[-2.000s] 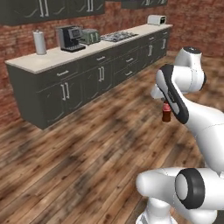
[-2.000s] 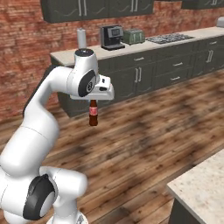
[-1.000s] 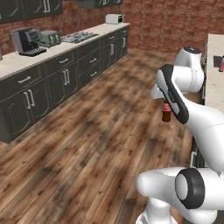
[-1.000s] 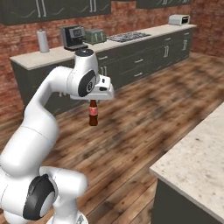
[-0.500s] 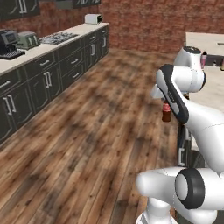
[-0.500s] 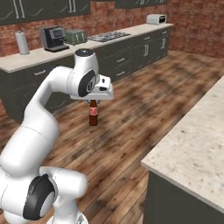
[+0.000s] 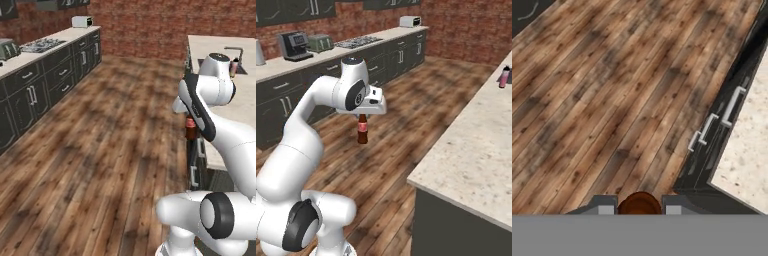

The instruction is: Place the large bottle from the dining counter next to the other large bottle outside the sink, and place the small bottle from the dining counter next to the other small bottle inside the sink.

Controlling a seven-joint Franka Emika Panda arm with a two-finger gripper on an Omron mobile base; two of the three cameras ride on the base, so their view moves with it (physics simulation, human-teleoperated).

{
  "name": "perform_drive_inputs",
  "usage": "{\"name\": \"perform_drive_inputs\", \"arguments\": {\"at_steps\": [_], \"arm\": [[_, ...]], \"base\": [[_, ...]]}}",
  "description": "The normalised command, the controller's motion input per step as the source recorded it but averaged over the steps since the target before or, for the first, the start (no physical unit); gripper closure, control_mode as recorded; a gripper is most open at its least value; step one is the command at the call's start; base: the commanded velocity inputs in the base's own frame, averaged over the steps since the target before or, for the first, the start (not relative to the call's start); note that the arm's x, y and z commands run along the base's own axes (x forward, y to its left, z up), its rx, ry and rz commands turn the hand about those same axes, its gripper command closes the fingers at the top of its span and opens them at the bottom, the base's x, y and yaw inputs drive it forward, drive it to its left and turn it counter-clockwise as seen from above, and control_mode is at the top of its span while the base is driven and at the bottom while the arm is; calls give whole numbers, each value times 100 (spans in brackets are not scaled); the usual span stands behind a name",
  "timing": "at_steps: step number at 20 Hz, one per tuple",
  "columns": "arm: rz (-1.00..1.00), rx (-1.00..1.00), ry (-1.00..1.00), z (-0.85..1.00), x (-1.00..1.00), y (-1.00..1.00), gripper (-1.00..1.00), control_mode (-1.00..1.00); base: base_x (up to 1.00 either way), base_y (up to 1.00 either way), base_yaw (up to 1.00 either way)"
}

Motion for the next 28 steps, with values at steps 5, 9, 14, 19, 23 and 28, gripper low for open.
{"name": "perform_drive_inputs", "arguments": {"at_steps": [5, 9, 14, 19, 23, 28], "arm": [[0, 0, 0, 0, 0, 0, 100, 100], [0, 0, 0, 0, 0, 0, 100, 100], [0, 0, 0, 0, 0, 0, 100, 100], [0, 0, 0, 0, 0, 0, 100, 100], [0, 0, 0, 0, 0, 0, 100, 100], [0, 0, 0, 0, 0, 0, 100, 100]], "base": [[7, 76, -12], [23, 100, -2], [51, 81, -7], [76, 56, -11], [92, 49, -9], [86, 42, -10]]}}
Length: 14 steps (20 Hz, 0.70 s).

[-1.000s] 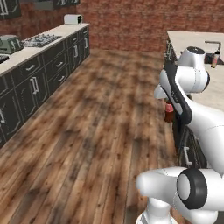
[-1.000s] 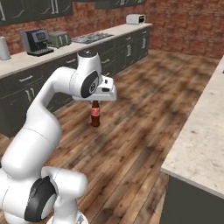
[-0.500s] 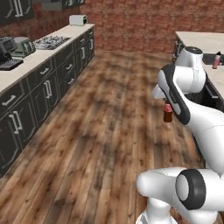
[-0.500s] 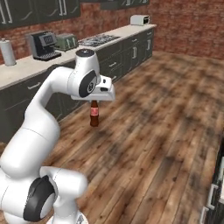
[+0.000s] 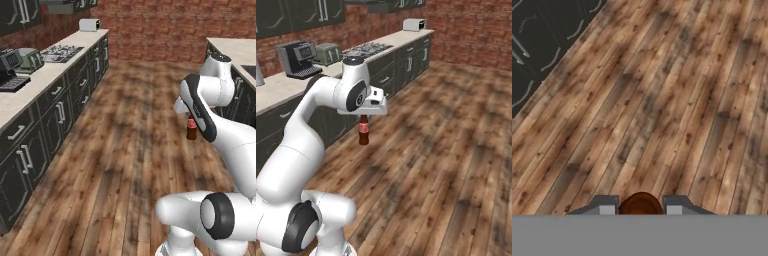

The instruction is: Place the large bottle from the dining counter next to the other large bottle outside the sink, and place the small bottle from the dining counter next to the other small bottle inside the sink.

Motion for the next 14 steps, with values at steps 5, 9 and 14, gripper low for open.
{"name": "perform_drive_inputs", "arguments": {"at_steps": [5, 9, 14], "arm": [[0, 0, 0, 0, 0, 0, 100, 100], [0, 0, 0, 0, 0, 0, 100, 100], [0, 0, 0, 0, 0, 0, 100, 100]], "base": [[27, 27, -21], [21, 24, -22], [83, 15, -9]]}}
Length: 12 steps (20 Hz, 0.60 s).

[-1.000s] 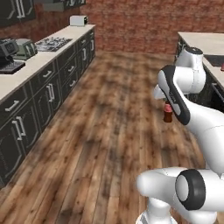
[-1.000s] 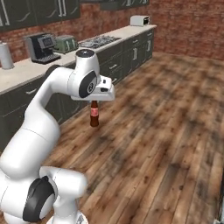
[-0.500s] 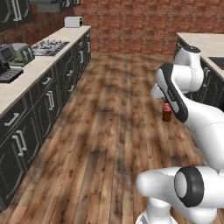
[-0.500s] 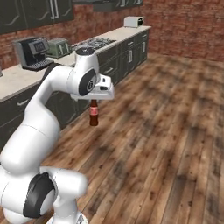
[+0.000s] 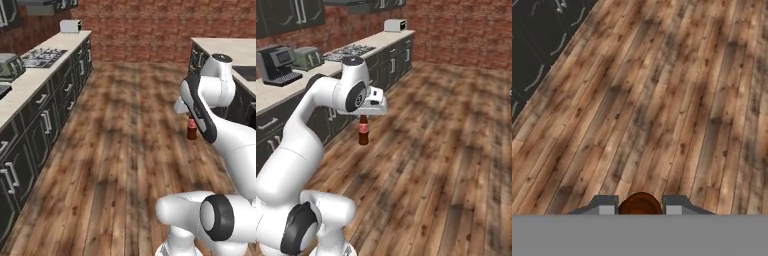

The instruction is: Place the large bottle from the dining counter next to the other large bottle outside the sink, and place the small bottle from the dining counter next to the other small bottle inside the sink.

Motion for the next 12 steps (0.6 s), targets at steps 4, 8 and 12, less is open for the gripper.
{"name": "perform_drive_inputs", "arguments": {"at_steps": [4, 8, 12], "arm": [[0, 0, 0, 0, 0, 0, 100, 100], [0, 0, 0, 0, 0, 0, 100, 100], [0, 0, 0, 0, 0, 0, 100, 100]], "base": [[100, -2, 0], [100, -10, 0], [100, -10, 0]]}}
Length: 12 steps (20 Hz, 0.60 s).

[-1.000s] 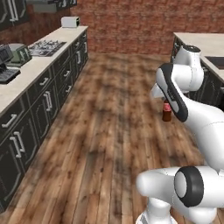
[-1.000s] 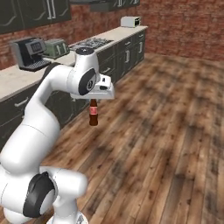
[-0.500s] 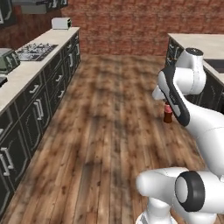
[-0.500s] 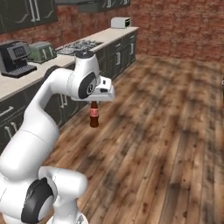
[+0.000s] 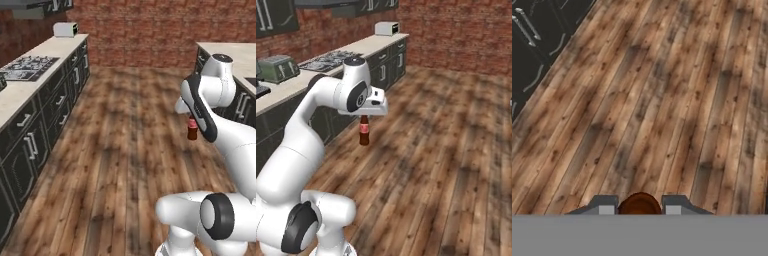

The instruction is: Place the large bottle from the dining counter next to the other large bottle outside the sink, and place the small bottle from the dining counter next to the other small bottle inside the sink.

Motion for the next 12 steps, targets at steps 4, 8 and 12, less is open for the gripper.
{"name": "perform_drive_inputs", "arguments": {"at_steps": [4, 8, 12], "arm": [[0, 0, 0, 0, 0, 0, 100, 100], [0, 0, 0, 0, 0, 0, 100, 100], [0, 0, 0, 0, 0, 0, 100, 100]], "base": [[100, -8, 0], [100, -5, 0], [100, -5, 0]]}}
